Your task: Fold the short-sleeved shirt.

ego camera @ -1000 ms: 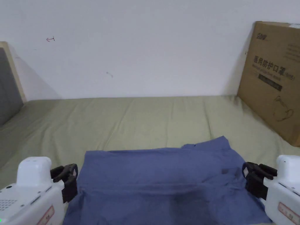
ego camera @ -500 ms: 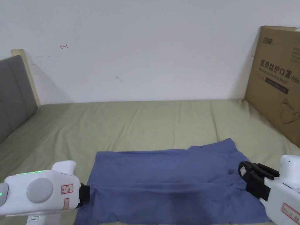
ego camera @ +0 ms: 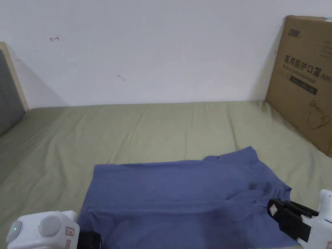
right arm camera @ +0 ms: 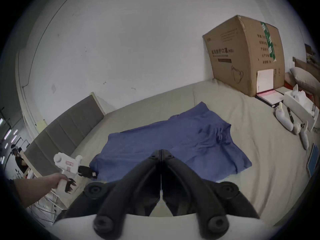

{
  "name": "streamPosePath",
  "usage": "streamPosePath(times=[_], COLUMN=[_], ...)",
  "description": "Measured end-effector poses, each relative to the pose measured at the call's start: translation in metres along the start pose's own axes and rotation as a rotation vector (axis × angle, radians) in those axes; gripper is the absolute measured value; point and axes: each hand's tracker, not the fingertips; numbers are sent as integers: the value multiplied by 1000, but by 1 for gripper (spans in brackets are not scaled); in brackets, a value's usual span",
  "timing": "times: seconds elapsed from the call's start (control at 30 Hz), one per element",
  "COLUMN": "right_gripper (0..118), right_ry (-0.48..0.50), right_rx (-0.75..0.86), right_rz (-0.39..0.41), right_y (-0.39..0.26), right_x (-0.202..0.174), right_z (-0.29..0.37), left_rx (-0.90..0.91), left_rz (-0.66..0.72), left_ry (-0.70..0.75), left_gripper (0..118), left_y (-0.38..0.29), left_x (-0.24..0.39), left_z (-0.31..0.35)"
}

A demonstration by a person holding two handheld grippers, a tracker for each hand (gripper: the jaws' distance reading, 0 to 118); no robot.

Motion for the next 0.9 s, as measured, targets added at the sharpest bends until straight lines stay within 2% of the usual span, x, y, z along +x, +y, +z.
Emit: streamPosePath(times=[0.03, 0.07, 0.17, 0.2, 0.23, 0.33, 0.37, 0.4, 0.43, 0.5, 0.53, 0.6, 0.63, 0.67, 0.73, 0.8, 0.83, 0.9], right_gripper=[0, 0, 0, 0, 0, 0, 0, 0, 0, 0, 7, 83, 109, 112, 112, 112, 112, 109], right_ry=[0, -3, -9, -12, -20, -70, -83, -92, -97, -78, -105, -196, -241, -269, -242, -270, -295, -304], right_rx=[-3, -7, -7, -8, -10, -29, -34, -41, -53, -100, -120, -219, -289, -383, -455, -585, -633, -649], right_rz=[-9, -19, -44, -52, -58, -45, -41, -43, -53, -110, -126, -150, -169, -192, -261, -311, -325, -306], right_y=[0, 0, 0, 1, 1, 5, 7, 10, 14, 25, 31, 44, 49, 49, 44, 36, 31, 25], right_x=[3, 6, 17, 22, 28, 46, 52, 60, 69, 90, 101, 123, 135, 147, 171, 191, 197, 198], right_z=[-1, -2, -4, -4, -5, -6, -7, -8, -10, -17, -22, -38, -50, -64, -82, -105, -115, -126], left_rx=[33, 62, 78, 99, 126, 260, 272, 259, 242, 241, 254, 268, 267, 269, 279, 275, 274, 271], left_rz=[-3, 54, 26, 32, 14, -68, -77, -79, -75, -74, -87, -101, -104, -106, -106, -106, -105, -101], left_ry=[32, 23, 47, 52, 70, 115, 69, 61, -14, -4, 9, 4, -1, -3, -4, -10, -11, -9], left_gripper=[118, 118, 118, 113, 103, 13, 7, 6, 6, 6, 6, 6, 6, 6, 6, 6, 6, 6], left_y=[-3, -5, -12, -15, -17, -28, -25, -26, -24, -19, -18, -15, -12, -12, -12, -12, -13, -12], left_x=[1, 3, 10, 11, 16, 28, 29, 33, 33, 35, 36, 34, 35, 34, 32, 37, 36, 39], left_z=[2, 1, 6, 11, 17, 47, 51, 56, 58, 65, 69, 77, 82, 85, 89, 95, 95, 97])
